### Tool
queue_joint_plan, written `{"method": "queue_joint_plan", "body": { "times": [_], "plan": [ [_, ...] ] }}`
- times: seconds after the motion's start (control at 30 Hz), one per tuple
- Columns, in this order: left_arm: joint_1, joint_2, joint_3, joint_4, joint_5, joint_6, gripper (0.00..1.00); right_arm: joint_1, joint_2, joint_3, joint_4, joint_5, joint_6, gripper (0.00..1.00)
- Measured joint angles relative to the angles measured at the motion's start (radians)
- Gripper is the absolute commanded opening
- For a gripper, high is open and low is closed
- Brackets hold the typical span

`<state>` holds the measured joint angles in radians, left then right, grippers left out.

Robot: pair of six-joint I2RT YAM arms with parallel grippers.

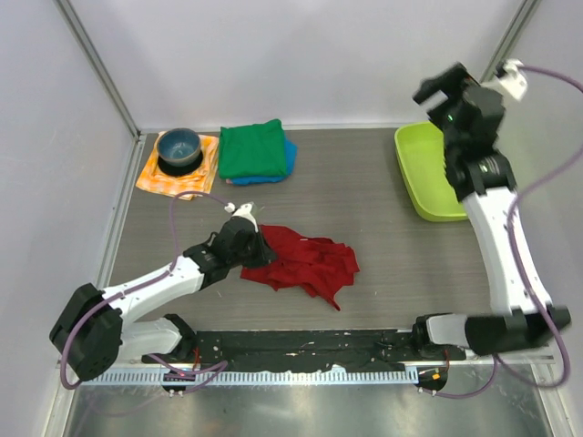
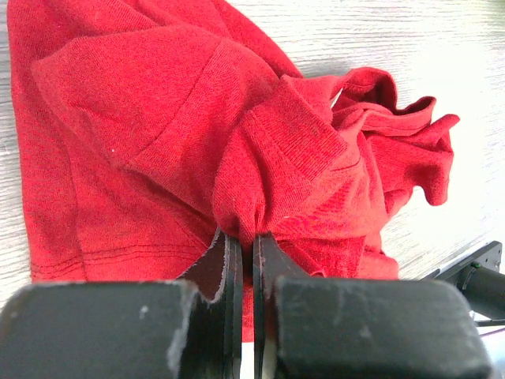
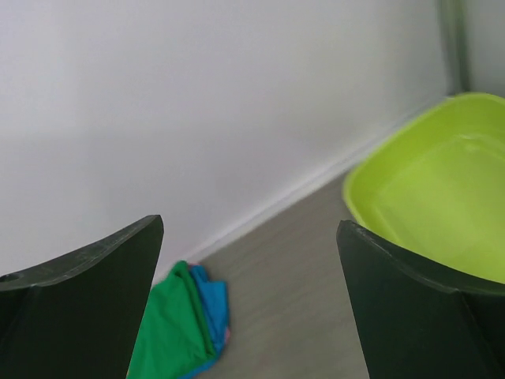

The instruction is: Fold and stack the t-shirts

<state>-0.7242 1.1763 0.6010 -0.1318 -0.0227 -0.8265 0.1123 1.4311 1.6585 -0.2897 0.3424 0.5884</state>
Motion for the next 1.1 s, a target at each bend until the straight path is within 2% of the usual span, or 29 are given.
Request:
{"method": "queue_joint_plan", "body": {
  "times": [0.07,0.2,0.43,0.6,0.77,0.97,1.1],
  "plan": [
    [0.000,-0.004,0.005,-0.011,0.000,-0.003,0.00,-0.007,-0.163,-0.132,-0.075,0.047,0.001,0.98],
    [0.000,-0.038,0.005,-0.030,0.001,-0.005,0.00,-0.037,-0.308,-0.309,-0.236,0.146,-0.004,0.98],
    [0.000,-0.097,0.006,-0.063,0.002,-0.011,0.00,-0.029,-0.312,-0.571,-0.442,0.142,-0.010,0.98],
    [0.000,-0.097,0.009,-0.071,0.002,-0.017,0.00,-0.029,-0.316,-0.759,-0.445,0.152,-0.002,1.00],
    [0.000,-0.101,0.009,-0.073,0.001,-0.027,0.00,-0.029,-0.195,-0.844,-0.412,0.185,0.012,1.00],
    [0.000,-0.105,0.009,-0.079,-0.005,-0.029,0.00,-0.066,0.009,-0.829,-0.299,0.196,0.036,1.00],
    [0.000,-0.103,0.009,-0.079,-0.010,-0.029,0.00,-0.146,0.123,-0.784,-0.230,0.180,0.047,1.00]
  ]
}}
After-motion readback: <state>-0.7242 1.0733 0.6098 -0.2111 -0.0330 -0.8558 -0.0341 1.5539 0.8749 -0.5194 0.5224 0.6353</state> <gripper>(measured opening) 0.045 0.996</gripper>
